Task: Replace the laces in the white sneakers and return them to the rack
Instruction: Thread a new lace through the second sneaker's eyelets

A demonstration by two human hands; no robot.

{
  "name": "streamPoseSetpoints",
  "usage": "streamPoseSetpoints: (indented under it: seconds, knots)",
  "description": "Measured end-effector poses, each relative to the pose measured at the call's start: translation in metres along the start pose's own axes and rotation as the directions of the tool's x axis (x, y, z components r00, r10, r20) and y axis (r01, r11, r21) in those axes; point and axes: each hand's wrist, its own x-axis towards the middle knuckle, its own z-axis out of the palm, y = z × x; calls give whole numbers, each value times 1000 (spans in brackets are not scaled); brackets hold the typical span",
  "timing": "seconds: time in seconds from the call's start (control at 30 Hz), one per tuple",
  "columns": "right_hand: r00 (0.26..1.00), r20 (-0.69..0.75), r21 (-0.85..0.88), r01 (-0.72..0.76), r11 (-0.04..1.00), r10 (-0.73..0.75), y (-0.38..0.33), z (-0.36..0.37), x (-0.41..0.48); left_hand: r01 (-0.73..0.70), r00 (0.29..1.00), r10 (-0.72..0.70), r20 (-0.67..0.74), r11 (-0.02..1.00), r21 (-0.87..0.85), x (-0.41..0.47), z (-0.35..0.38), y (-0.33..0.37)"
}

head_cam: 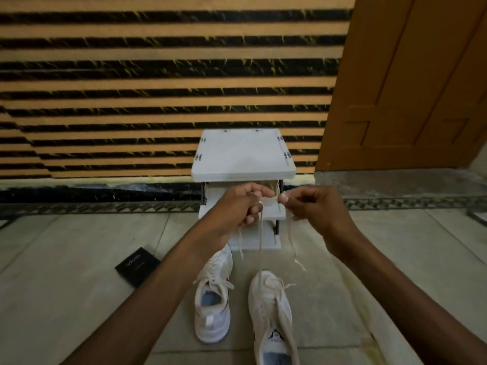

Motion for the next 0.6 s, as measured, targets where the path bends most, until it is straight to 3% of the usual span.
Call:
streamPoseSetpoints:
  seconds: [0.2, 0.37, 0.6]
  knots:
    - [982, -3, -55, 188, 981, -189, -63, -9, 23, -133, 991, 134, 5, 982, 130, -10, -17, 63]
    - [977, 1, -25, 215, 976, -215, -101, -16, 31, -168, 984, 169, 62, 986, -13, -18, -25, 98]
    - [968, -4, -38, 252, 967, -252, -129, -23, 34, -197, 979, 201, 19, 972, -128, -32, -30, 135]
